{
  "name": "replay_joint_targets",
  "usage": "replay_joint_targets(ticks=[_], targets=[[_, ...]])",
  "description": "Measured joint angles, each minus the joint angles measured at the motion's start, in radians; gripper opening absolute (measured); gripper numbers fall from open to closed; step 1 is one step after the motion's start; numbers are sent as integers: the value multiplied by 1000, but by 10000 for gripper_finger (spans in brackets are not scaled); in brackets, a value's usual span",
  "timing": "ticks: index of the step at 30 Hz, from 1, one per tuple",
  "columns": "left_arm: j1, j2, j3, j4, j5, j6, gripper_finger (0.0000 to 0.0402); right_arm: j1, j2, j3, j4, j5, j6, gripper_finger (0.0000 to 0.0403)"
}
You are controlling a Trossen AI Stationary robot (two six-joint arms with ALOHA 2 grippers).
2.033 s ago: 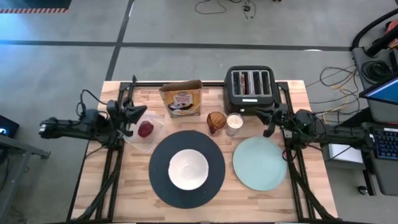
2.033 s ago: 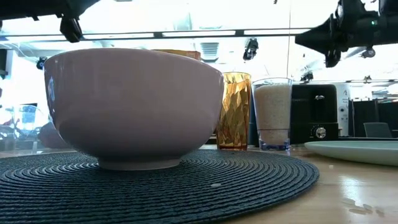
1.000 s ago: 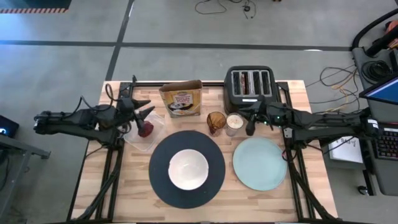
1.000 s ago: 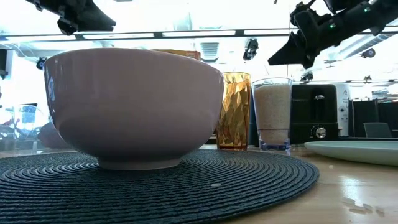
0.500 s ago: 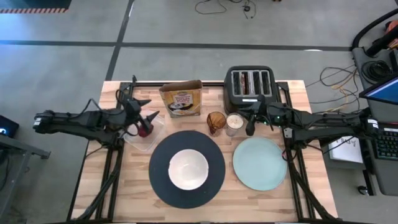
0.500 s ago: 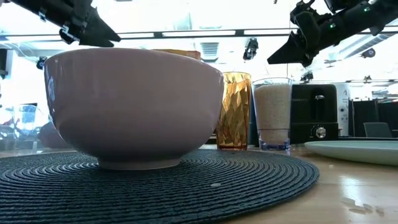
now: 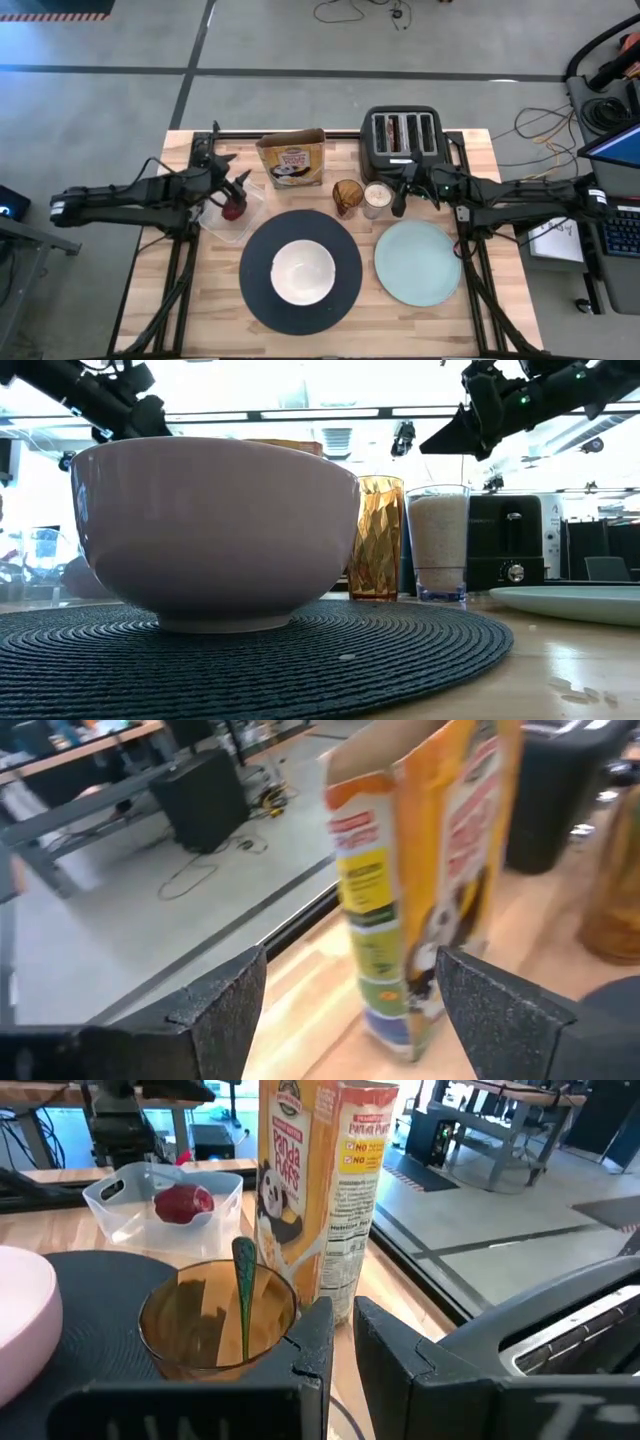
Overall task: Arrange a breakfast setting
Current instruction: Pour the cereal from the yellow box into the white bowl
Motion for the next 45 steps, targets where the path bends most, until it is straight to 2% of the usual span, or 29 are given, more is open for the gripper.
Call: replay_joint_targets(ticks=[2, 5, 9, 13, 18, 23, 45], targets=[[38, 3, -6, 16, 46, 8, 270, 0, 12, 0, 7, 0, -3, 34], [106, 20, -7, 60, 178, 26, 265, 0, 27, 0, 24, 0, -13, 34], [204, 53, -7, 69, 284, 56, 258, 0, 34, 0, 35, 1, -34, 34], [304, 97, -5, 83, 439, 83, 251, -2, 30, 0, 46, 1, -54, 34], [392, 170, -5, 106, 524, 135, 243, -18, 29, 0, 45, 1, -63, 34], [433, 245, -5, 189, 647, 176, 239, -34, 31, 0, 43, 1, -66, 34], [451, 479, -5, 345, 683, 223, 234, -68, 35, 25, 36, -1, -63, 34]])
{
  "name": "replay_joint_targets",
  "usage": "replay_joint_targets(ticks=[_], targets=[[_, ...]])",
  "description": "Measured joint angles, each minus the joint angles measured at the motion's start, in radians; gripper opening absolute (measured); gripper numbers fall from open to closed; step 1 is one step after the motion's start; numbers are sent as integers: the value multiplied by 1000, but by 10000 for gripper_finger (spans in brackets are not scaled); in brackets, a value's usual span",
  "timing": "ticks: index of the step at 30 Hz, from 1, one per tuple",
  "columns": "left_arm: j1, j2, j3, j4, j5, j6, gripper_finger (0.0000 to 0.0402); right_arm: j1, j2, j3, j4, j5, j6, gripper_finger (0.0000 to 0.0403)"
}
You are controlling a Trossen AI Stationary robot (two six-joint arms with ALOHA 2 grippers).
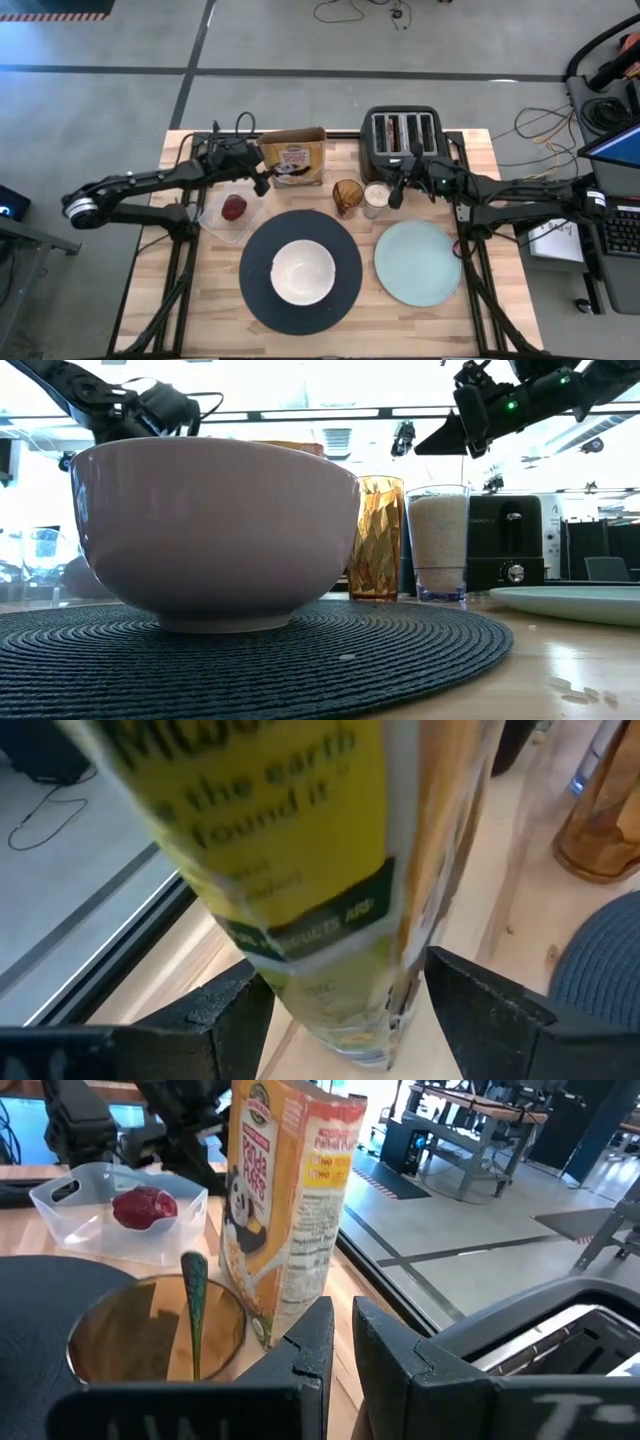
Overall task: Arrange a breakfast setting
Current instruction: Pour the cereal from the yellow box into the white bowl
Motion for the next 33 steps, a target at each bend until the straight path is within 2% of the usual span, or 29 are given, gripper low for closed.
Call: replay_joint_targets(ticks=[5, 16, 22, 28, 33], targets=[[0, 42, -5, 35, 0, 20, 207, 0, 0, 33, -37, -6, -6, 34], [-2, 138, -2, 98, 9, 84, 82, 0, 0, 85, -74, -6, 2, 34], [-2, 134, -6, 132, 7, 128, 25, 0, 0, 89, -102, -6, 28, 34], [-1, 90, -10, 98, -2, 129, 20, 0, 0, 89, -105, -6, 36, 34], [-2, -16, 6, 25, -1, 128, 18, 0, 0, 89, -105, -6, 39, 34]])
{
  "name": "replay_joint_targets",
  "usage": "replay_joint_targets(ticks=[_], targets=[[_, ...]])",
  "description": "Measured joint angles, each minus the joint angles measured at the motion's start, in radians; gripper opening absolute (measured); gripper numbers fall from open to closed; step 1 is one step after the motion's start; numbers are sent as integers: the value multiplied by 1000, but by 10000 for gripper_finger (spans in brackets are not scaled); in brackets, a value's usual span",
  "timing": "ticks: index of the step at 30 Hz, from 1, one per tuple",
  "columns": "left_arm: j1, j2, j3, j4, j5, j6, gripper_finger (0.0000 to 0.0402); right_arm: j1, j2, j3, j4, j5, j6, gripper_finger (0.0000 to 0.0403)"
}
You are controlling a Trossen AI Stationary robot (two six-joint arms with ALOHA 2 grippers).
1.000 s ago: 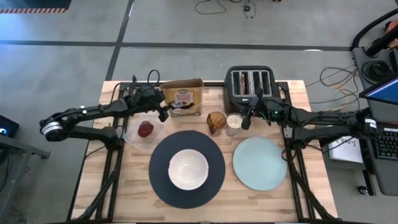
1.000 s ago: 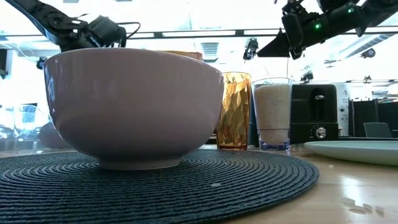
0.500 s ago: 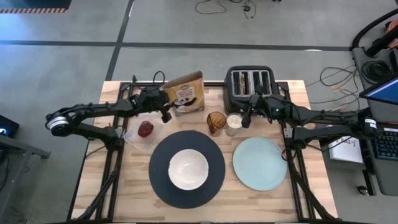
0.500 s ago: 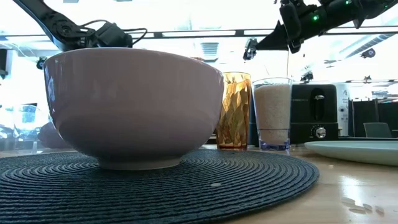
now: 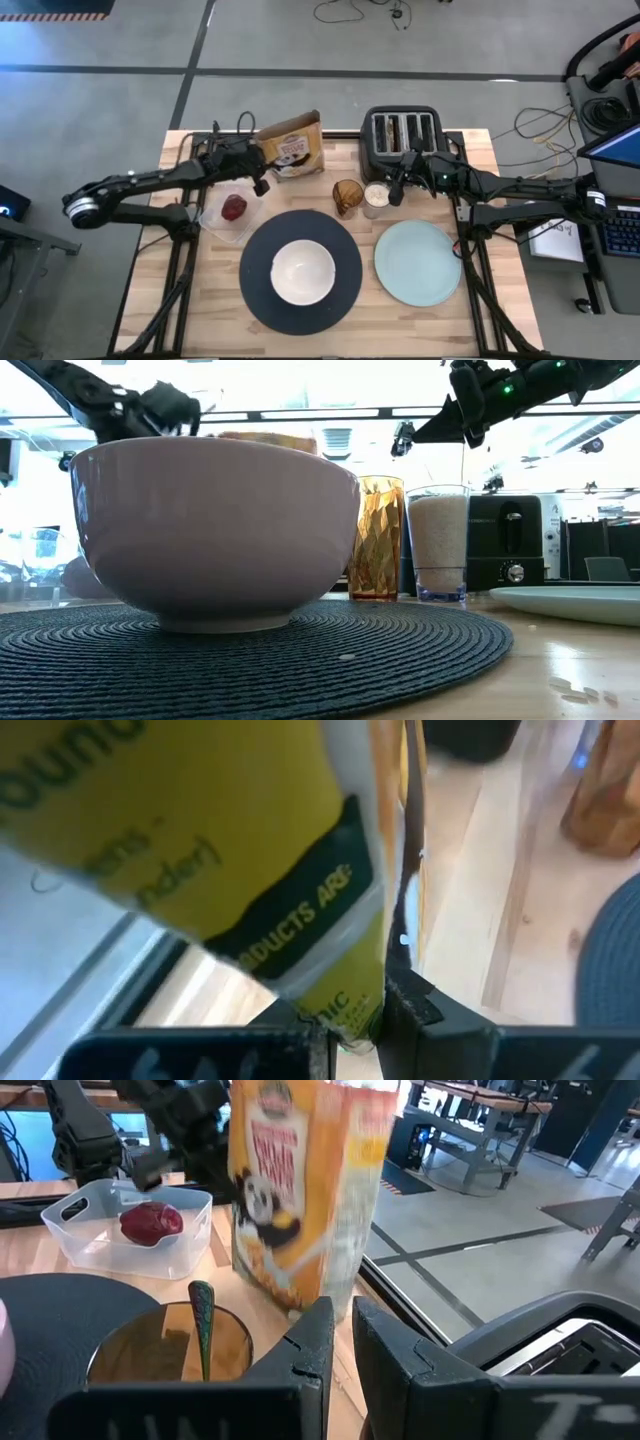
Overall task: Arrange a breakfast setting
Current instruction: Pour the cereal from the yellow box into the white bowl
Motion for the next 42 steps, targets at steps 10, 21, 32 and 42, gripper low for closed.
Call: replay_joint_targets(ticks=[10, 21, 32, 42], targets=[[-75, -242, 187, -370, 28, 14, 18, 0, 4, -1, -19, 0, 4, 34], [-381, -208, 692, -1088, 18, 88, 17, 0, 4, -2, -57, 0, 6, 34], [-524, 25, 980, -1536, 6, -46, 16, 3, 4, -2, -70, -27, 18, 34], [-629, 156, 983, -1524, 158, -134, 12, 6, 4, -2, -111, -30, 33, 34]])
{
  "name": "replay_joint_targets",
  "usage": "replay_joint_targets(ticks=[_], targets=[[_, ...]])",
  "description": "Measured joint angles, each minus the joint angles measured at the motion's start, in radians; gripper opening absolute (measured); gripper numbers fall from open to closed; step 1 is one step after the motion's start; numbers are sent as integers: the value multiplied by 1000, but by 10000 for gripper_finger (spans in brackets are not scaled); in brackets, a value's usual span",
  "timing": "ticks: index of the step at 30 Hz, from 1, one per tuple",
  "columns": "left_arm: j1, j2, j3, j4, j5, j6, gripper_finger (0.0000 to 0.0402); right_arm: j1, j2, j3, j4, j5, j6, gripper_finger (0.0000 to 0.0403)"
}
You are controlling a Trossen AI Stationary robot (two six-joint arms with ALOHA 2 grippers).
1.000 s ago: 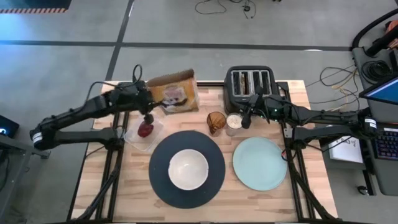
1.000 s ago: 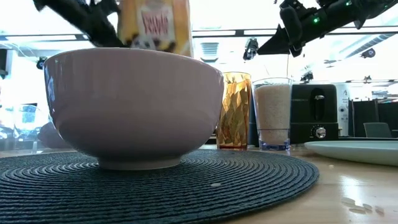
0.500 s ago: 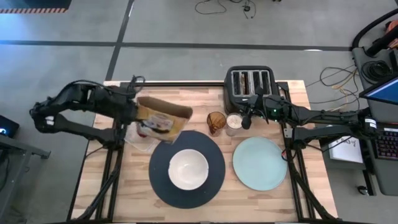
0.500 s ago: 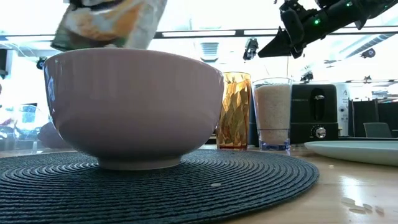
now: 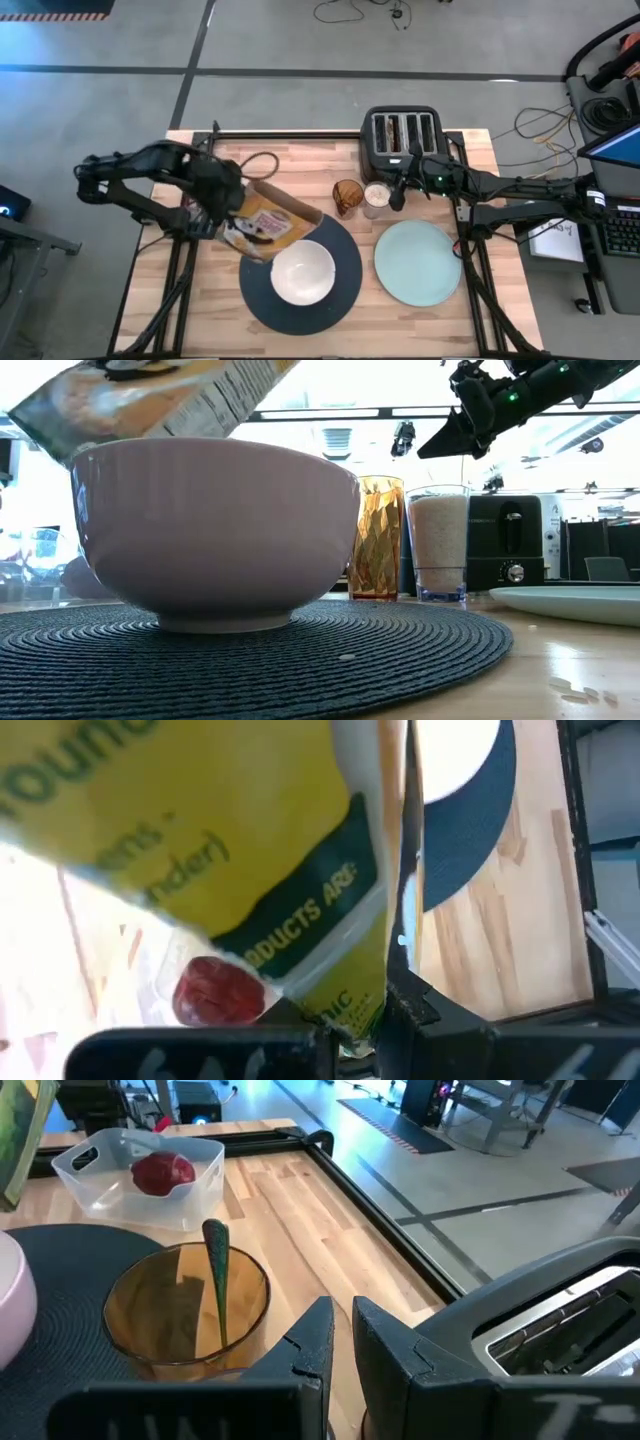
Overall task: Arrange a breakfast setting
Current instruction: Pour the cereal from the yellow box into the white bowl
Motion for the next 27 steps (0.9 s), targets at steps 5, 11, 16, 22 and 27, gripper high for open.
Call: replay_joint_targets(ticks=[5, 11, 16, 22, 27], targets=[[-70, 64, -1, -4, 43, -77, 12, 4, 0, 0, 0, -26, -1, 34], [-127, 114, -1, -7, 79, -132, 12, 7, 1, 0, -1, -27, -2, 34], [-140, 137, -1, -4, 180, -187, 12, 13, 1, 0, -1, -53, 0, 34], [-145, 142, -2, -5, 274, -249, 12, 19, 1, 0, -1, -54, 9, 34], [-145, 139, -2, -6, 352, -334, 12, 23, 2, 0, -1, -72, 10, 34]])
